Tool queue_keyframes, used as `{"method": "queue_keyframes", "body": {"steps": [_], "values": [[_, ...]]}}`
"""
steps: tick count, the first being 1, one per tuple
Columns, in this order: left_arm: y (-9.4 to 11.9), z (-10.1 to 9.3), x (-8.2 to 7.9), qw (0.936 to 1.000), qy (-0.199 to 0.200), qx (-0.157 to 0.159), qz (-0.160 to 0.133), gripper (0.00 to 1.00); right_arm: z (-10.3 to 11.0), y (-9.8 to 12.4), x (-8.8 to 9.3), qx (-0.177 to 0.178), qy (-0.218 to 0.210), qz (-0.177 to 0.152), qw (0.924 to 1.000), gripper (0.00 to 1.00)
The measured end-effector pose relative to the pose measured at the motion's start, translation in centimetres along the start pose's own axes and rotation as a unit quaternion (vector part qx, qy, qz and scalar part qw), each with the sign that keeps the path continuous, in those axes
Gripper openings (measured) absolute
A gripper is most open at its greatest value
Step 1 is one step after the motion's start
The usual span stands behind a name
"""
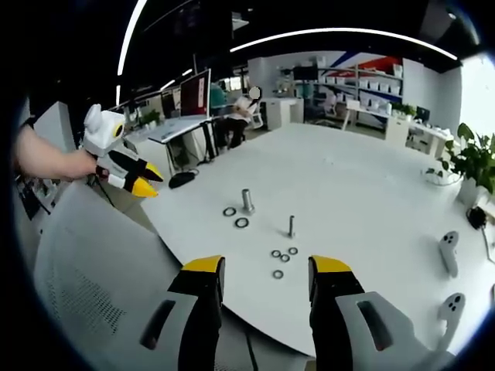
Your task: Place the washer onto the threaded stud by aligning its center hole with the stud, sliding it down to the base, and recovering from edge contact or off-axis alignment until the washer reaches the visible bottom stop.
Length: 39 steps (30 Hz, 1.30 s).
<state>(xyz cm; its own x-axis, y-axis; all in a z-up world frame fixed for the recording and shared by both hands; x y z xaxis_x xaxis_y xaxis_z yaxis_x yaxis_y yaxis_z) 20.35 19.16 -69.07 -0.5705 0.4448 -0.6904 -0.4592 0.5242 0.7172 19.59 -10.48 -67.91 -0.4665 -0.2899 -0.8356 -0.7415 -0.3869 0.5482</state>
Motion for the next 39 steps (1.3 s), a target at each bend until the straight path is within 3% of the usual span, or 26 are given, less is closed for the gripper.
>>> {"method": "queue_keyframes", "body": {"steps": [4, 8, 21, 26, 32, 36, 39], "values": [[-2.0, 0.5, -1.5, 0.9998, -0.016, 0.012, -0.002, 0.29, 0.1, 0.0, 0.1, -0.003, 0.002, 0.002, 1.0, 0.46], [-4.7, 1.1, -2.0, 0.9992, -0.029, 0.024, 0.015, 0.28, 0.2, -0.1, 0.0, -0.005, 0.004, 0.001, 1.0, 0.46], [-11.3, 3.4, -1.3, 0.9905, -0.07, 0.048, 0.108, 0.29, 0.3, -0.1, 0.1, -0.013, 0.004, 0.005, 0.9999, 0.46], [-12.9, 5.0, -0.9, 0.9877, -0.061, 0.044, 0.137, 0.3, 0.2, -0.1, 0.1, -0.01, 0.003, 0.003, 0.9999, 0.46], [-14.1, 6.7, -1.1, 0.9885, -0.039, 0.037, 0.142, 0.32, 0.2, -0.1, 0.1, -0.011, 0.006, 0.003, 0.9999, 0.45], [-15.1, 7.4, -0.4, 0.9847, -0.016, 0.045, 0.167, 0.32, 0.2, -0.1, 0.1, -0.01, 0.006, 0.004, 0.9999, 0.45], [-15.7, 8.1, 0.2, 0.9796, -0.022, 0.043, 0.195, 0.32, 0.2, -0.2, 0.1, -0.011, 0.007, 0.006, 0.9999, 0.44]]}}
Point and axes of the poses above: the point that each gripper's makers call its tool centre point, and the gripper's own axes: y roughly backward along the fingers, z roughly to its left, x roughly out of its underside, the point moved 5 cm from there along y, roughly backward along the fingers, and after that the axes turned 11 degrees about x, right-handed, at the moved point
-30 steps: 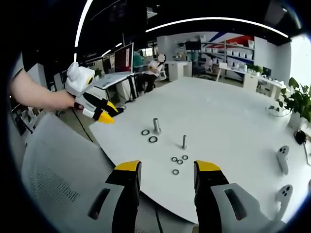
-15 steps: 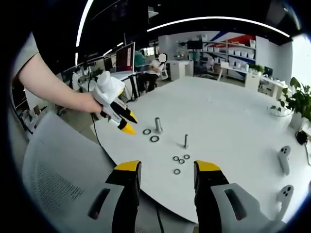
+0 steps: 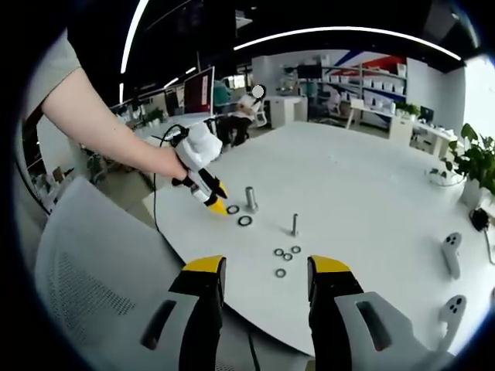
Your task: Place the washer onto the threaded stud by aligning its center hole with the stud, sliding it down to the base, and recovering from edge contact or off-axis alignment until the washer reaches the visible bottom stop.
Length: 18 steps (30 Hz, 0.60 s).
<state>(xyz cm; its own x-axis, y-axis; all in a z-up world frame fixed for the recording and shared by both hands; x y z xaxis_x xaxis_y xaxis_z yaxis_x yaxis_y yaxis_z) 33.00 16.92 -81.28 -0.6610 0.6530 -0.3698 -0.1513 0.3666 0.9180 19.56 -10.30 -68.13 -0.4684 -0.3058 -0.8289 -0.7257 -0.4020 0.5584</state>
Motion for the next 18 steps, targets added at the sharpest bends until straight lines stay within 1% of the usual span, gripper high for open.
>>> {"method": "queue_keyframes", "body": {"steps": [2, 5, 7, 9, 11, 13, 15, 17, 18], "values": [[-0.4, 0.4, -0.1, 1.0, 0.001, 0.001, 0.005, 0.32, 0.0, 0.0, 0.0, -0.001, 0.0, 0.001, 1.0, 0.44], [-1.0, 0.6, -0.6, 0.9998, 0.013, 0.01, 0.009, 0.32, 0.0, 0.0, 0.1, -0.001, 0.001, 0.003, 1.0, 0.44], [-1.4, 0.6, -0.7, 0.9997, 0.01, 0.015, 0.018, 0.33, 0.0, 0.0, 0.1, 0.0, 0.001, 0.002, 1.0, 0.44], [-1.6, 0.5, -0.7, 0.9995, -0.003, 0.011, 0.03, 0.32, -0.1, 0.0, 0.1, 0.001, -0.001, 0.002, 1.0, 0.44], [-1.9, 0.7, -0.9, 0.9993, 0.0, 0.014, 0.033, 0.33, -0.1, 0.0, 0.1, 0.002, -0.001, 0.001, 1.0, 0.44], [-1.8, 0.9, -1.2, 0.9995, 0.008, 0.016, 0.027, 0.32, -0.1, 0.0, 0.0, 0.002, -0.001, 0.001, 1.0, 0.44], [-1.9, 1.2, -1.4, 0.9993, 0.006, 0.018, 0.031, 0.31, -0.1, 0.0, 0.0, 0.002, -0.001, 0.0, 1.0, 0.44], [-1.9, 1.3, -1.4, 0.9989, 0.007, 0.022, 0.04, 0.31, -0.1, 0.0, 0.1, 0.003, -0.003, 0.001, 1.0, 0.44], [-1.9, 1.3, -1.4, 0.9984, -0.001, 0.026, 0.051, 0.31, -0.1, 0.0, 0.1, 0.002, -0.002, 0.003, 1.0, 0.44]]}}
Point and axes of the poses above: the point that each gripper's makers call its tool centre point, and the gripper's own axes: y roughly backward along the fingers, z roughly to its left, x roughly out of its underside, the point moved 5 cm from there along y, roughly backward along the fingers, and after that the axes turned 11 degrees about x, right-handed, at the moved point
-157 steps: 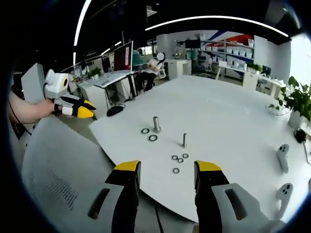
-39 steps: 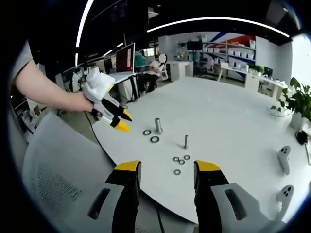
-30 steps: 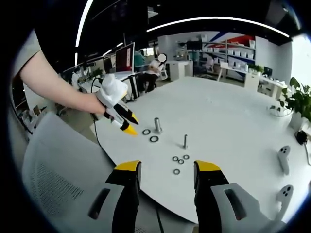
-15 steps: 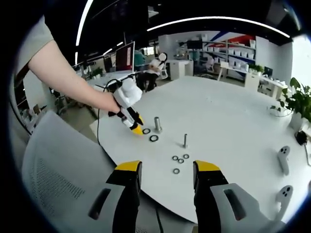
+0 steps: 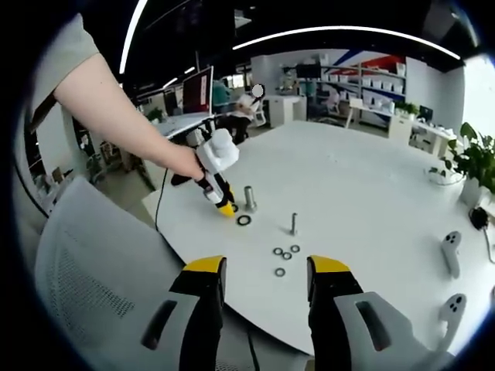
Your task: Place the washer onto the threaded stud by aligning its center hole with the stud, sliding it down to the base, and recovering from edge contact or off-axis alignment until the washer reaches the visible bottom stop.
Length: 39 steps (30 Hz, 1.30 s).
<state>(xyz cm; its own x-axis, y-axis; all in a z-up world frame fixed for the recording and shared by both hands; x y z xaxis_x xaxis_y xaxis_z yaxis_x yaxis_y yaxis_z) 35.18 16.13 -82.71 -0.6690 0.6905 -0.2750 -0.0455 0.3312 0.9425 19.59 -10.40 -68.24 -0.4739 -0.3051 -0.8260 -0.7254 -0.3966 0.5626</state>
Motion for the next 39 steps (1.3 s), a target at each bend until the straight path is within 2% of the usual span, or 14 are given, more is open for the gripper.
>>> {"method": "queue_keyframes", "body": {"steps": [1, 4, 11, 13, 14, 16, 21, 24, 27, 29, 32, 35, 39], "values": [[0.0, 0.0, 0.0, 0.9997, -0.015, 0.0, 0.017, 0.31, 0.1, 0.0, 0.0, -0.003, 0.0, 0.001, 1.0, 0.43], [-0.1, -0.3, -0.3, 0.9997, -0.006, -0.004, 0.024, 0.31, 0.2, -0.1, 0.0, -0.005, 0.004, 0.002, 1.0, 0.43], [-0.4, -1.0, -0.6, 0.9977, -0.027, 0.003, 0.062, 0.23, 0.1, 0.0, -0.1, -0.002, 0.001, -0.004, 1.0, 0.43], [-0.3, -1.0, -0.7, 0.9977, -0.022, 0.003, 0.064, 0.21, 0.2, 0.0, 0.0, -0.003, 0.003, -0.002, 1.0, 0.43], [-0.2, -1.0, -0.6, 0.998, -0.006, 0.003, 0.062, 0.21, 0.1, 0.0, 0.0, -0.003, 0.003, -0.001, 1.0, 0.43], [-0.3, -0.9, -0.6, 0.998, -0.007, 0.004, 0.063, 0.21, 0.1, 0.0, 0.0, -0.003, 0.003, -0.001, 1.0, 0.43], [-0.1, -2.0, -0.6, 0.9959, -0.017, -0.004, 0.088, 0.21, 0.1, 0.1, -0.1, -0.001, 0.001, -0.006, 1.0, 0.43], [0.2, -2.5, -0.5, 0.996, -0.008, -0.011, 0.089, 0.21, 0.1, 0.1, -0.2, -0.002, 0.002, -0.006, 1.0, 0.43], [0.3, -2.7, -0.2, 0.9969, 0.03, -0.009, 0.072, 0.21, 0.1, 0.1, -0.2, -0.003, 0.001, -0.008, 1.0, 0.43], [0.5, -2.9, 0.1, 0.9973, 0.025, -0.006, 0.069, 0.21, 0.1, 0.1, -0.3, -0.003, 0.001, -0.01, 0.9999, 0.43], [0.4, -3.3, 0.2, 0.9958, -0.022, -0.005, 0.089, 0.22, 0.1, 0.1, -0.3, -0.004, 0.001, -0.012, 0.9999, 0.43], [0.3, -3.4, 0.2, 0.9967, -0.002, -0.012, 0.08, 0.21, 0.1, 0.1, -0.3, -0.004, 0.003, -0.012, 0.9999, 0.43], [0.3, -3.1, 0.2, 0.9968, -0.007, -0.009, 0.08, 0.21, 0.2, 0.2, -0.4, -0.007, 0.002, -0.016, 0.9998, 0.42]]}}
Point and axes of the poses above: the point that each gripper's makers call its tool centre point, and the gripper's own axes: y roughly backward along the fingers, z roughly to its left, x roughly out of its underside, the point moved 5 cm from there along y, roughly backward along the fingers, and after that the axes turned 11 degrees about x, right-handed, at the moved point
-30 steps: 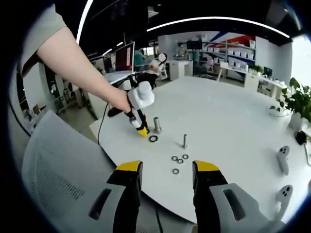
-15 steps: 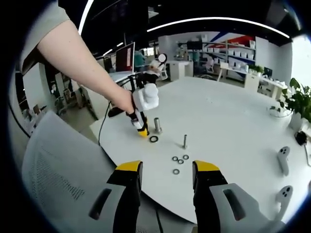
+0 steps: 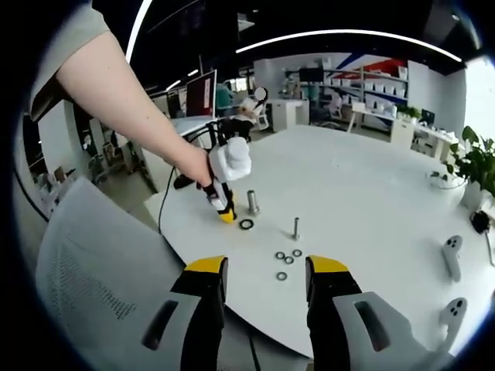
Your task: Place the washer onto the threaded stud by aligning its center hole with the stud, sliding it down to the base, and recovering from edge contact or off-axis alignment until the washer reaches the visible bottom stop.
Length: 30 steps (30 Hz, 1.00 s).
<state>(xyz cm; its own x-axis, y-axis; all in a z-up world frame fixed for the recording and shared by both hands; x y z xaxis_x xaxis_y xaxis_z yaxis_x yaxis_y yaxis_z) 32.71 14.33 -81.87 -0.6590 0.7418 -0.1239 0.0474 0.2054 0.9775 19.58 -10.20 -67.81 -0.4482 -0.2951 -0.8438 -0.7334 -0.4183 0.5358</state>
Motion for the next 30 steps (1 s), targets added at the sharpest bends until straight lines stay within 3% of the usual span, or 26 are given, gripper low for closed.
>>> {"method": "queue_keyframes", "body": {"steps": [6, 17, 19, 21, 27, 29, 30], "values": [[0.0, 0.1, 0.1, 0.9975, 0.065, -0.001, -0.027, 0.21, 0.0, 0.0, 0.1, 0.0, 0.001, 0.003, 1.0, 0.41], [-0.1, 0.0, 0.2, 0.9965, 0.072, -0.019, -0.037, 0.2, 0.1, 0.0, 0.2, -0.002, 0.0, 0.006, 1.0, 0.41], [0.0, 0.0, 0.4, 0.995, 0.081, -0.022, -0.054, 0.2, 0.1, -0.1, 0.2, -0.003, 0.0, 0.006, 1.0, 0.41], [0.0, 0.0, 0.6, 0.9912, 0.095, -0.02, -0.091, 0.2, 0.1, 0.0, 0.2, -0.003, 0.0, 0.005, 1.0, 0.41], [0.2, -0.4, 0.9, 0.9926, 0.083, -0.019, -0.087, 0.19, -0.1, 0.0, 0.1, 0.0, -0.003, 0.002, 1.0, 0.41], [0.4, -0.6, 0.7, 0.9926, 0.083, -0.007, -0.088, 0.01, -0.1, 0.1, 0.0, 0.002, -0.001, 0.001, 1.0, 0.41], [0.2, -0.7, 0.7, 0.9911, 0.099, -0.023, -0.086, 0.0, -0.1, 0.1, 0.0, 0.002, -0.002, 0.0, 1.0, 0.41]]}}
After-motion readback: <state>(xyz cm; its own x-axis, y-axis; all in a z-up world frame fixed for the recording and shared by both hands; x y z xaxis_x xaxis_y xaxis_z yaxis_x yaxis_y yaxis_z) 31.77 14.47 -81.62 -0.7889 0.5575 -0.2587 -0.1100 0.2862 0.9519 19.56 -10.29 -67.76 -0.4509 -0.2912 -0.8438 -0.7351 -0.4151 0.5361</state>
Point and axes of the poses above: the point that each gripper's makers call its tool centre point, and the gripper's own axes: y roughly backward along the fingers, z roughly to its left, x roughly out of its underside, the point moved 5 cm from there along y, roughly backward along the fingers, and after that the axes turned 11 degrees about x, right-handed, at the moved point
